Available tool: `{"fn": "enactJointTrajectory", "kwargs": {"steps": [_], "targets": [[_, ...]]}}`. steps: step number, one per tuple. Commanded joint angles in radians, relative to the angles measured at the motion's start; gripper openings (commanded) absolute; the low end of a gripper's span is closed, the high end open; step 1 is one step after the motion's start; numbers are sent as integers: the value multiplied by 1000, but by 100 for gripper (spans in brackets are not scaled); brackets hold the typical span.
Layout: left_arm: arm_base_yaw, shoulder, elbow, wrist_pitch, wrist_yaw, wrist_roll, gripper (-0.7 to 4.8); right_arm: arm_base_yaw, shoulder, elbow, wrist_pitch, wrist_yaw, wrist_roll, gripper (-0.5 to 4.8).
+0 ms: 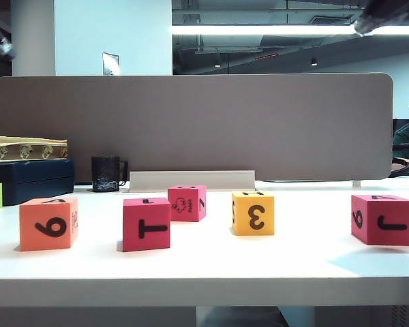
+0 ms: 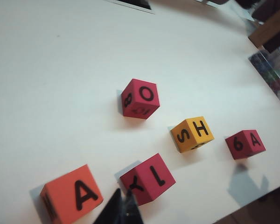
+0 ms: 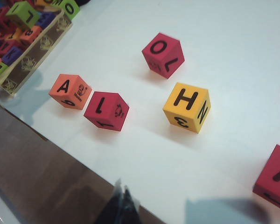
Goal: Select the appropriate blocks from the scattered letter blocks on the table and arrange them in a row to spell out "ALOHA".
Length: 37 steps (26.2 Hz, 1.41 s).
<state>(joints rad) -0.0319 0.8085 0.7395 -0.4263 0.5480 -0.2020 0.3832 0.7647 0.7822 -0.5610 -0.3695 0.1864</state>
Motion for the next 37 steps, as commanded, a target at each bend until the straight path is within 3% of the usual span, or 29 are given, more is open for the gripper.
{"fn": "enactJointTrajectory", "kwargs": {"steps": [1,5,9,17,26,34,37], "targets": [[-79,35,72,-28,-90,82,-6,2,18,55,-4,-3,-14,-4],[-209,142,180,-111,-226,124,-5,4,50,121,-33,2,-42,-4],[-261,249,239,-149,-228,123,-5,4,129,197,-143,26,-68,-4],[-263,373,344,-217,-227,126,-5,19,262,310,-205,31,-86,-4],[-266,459,452,-302,-231,212,-5,33,384,442,-228,31,-86,-4],[-268,571,517,-243,-229,204,-5,34,490,483,-219,34,-86,-4],[-297,623,530,-193,-230,176,33,34,511,483,-214,37,-87,-4]]}}
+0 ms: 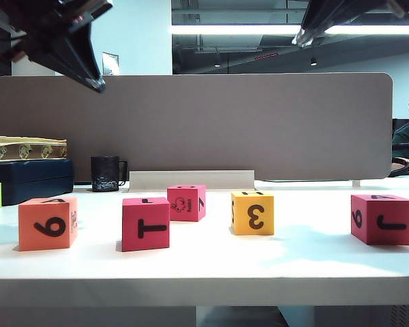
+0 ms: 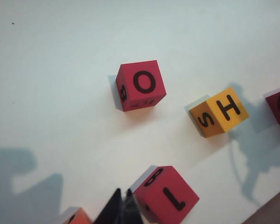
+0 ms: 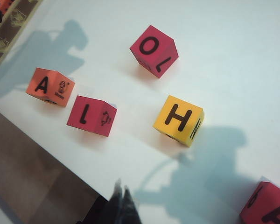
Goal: Select the appropriate blocks from the scattered letter blocks on the table and arrange them in a row to spell out "ALOHA".
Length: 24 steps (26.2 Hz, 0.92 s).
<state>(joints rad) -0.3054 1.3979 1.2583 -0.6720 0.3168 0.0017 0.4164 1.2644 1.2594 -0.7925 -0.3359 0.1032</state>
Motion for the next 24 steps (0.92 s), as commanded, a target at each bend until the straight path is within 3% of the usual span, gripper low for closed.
{"fn": "enactJointTrajectory", "kwargs": {"steps": [1,3,5,10,11,15,22,24], "targets": [[-33,48,11,81,1,-38,69,1,17,6,20,4,-3,-3],[-75,88,11,150,1,-40,121,1,26,5,29,4,-3,0],[-105,121,11,205,-2,-43,121,0,27,5,39,4,-4,4],[-150,196,11,298,-68,-103,126,0,27,5,38,5,-8,98],[-151,209,13,305,-79,-114,136,0,27,5,38,4,-8,101],[-158,289,45,309,-97,-134,264,0,27,5,37,7,-34,109],[-179,348,72,366,-149,-163,286,0,27,6,27,49,-34,110],[-185,357,73,376,-166,-163,318,0,27,6,18,49,-34,125]]}}
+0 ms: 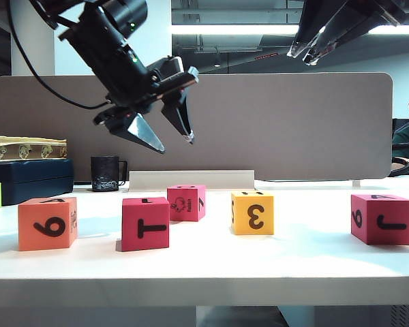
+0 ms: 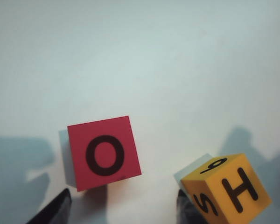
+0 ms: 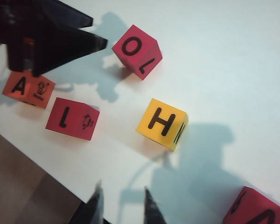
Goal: Select the appropriate blocks from the scattered letter blocks on the table and arrange them in a row to spell out "ALOHA".
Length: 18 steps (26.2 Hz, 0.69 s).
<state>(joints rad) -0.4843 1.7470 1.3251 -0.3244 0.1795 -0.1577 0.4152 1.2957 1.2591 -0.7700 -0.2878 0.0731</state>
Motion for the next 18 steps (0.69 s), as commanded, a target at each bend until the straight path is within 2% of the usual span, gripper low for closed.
{"fn": "enactJointTrajectory", "kwargs": {"steps": [1,3,12,14,18], "targets": [[-8,21,6,34,-45,-3,356,2,-5,7,-13,1,-3,157],[-8,40,6,44,-56,-4,374,2,-5,7,-17,-1,-3,180],[-9,113,7,99,-60,-11,379,2,-5,7,-48,-2,-3,181],[-11,125,7,106,-60,-11,407,2,-5,7,-55,-2,-3,181],[-19,139,6,114,-60,-11,408,2,-4,7,-65,-2,-3,181]]}}
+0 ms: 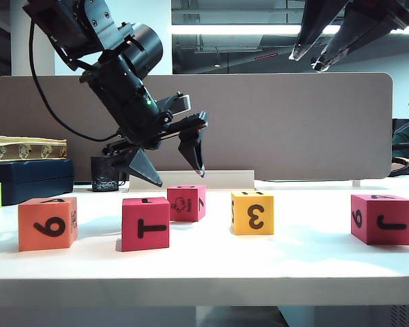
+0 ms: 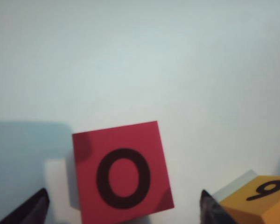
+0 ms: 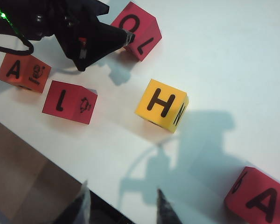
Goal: Select the appropriate blocks from the scattered letter blocks on the table and arrange them in a row to spell out "ALOHA".
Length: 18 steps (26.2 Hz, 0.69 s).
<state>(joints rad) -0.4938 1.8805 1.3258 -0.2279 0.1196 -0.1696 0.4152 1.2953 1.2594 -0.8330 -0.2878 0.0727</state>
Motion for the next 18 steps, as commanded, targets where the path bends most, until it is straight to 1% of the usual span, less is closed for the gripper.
{"fn": "enactJointTrajectory", "kwargs": {"steps": [1,8,11,13,14,17,18], "targets": [[-13,10,6,23,1,2,408,2,-4,6,-2,-3,-3,181],[-42,47,6,59,-16,5,404,2,-4,6,-8,-2,-3,181],[-48,59,6,66,-40,5,403,2,-4,6,-10,-2,-3,181],[-49,65,6,65,-58,4,391,2,-4,6,-10,-2,-3,181],[-49,66,6,65,-58,4,379,2,-4,6,-10,-2,-3,181],[-49,66,6,66,-64,5,301,2,-4,6,-10,-2,-3,181],[-49,66,6,66,-64,5,292,2,-4,6,-10,-2,-3,181]]}}
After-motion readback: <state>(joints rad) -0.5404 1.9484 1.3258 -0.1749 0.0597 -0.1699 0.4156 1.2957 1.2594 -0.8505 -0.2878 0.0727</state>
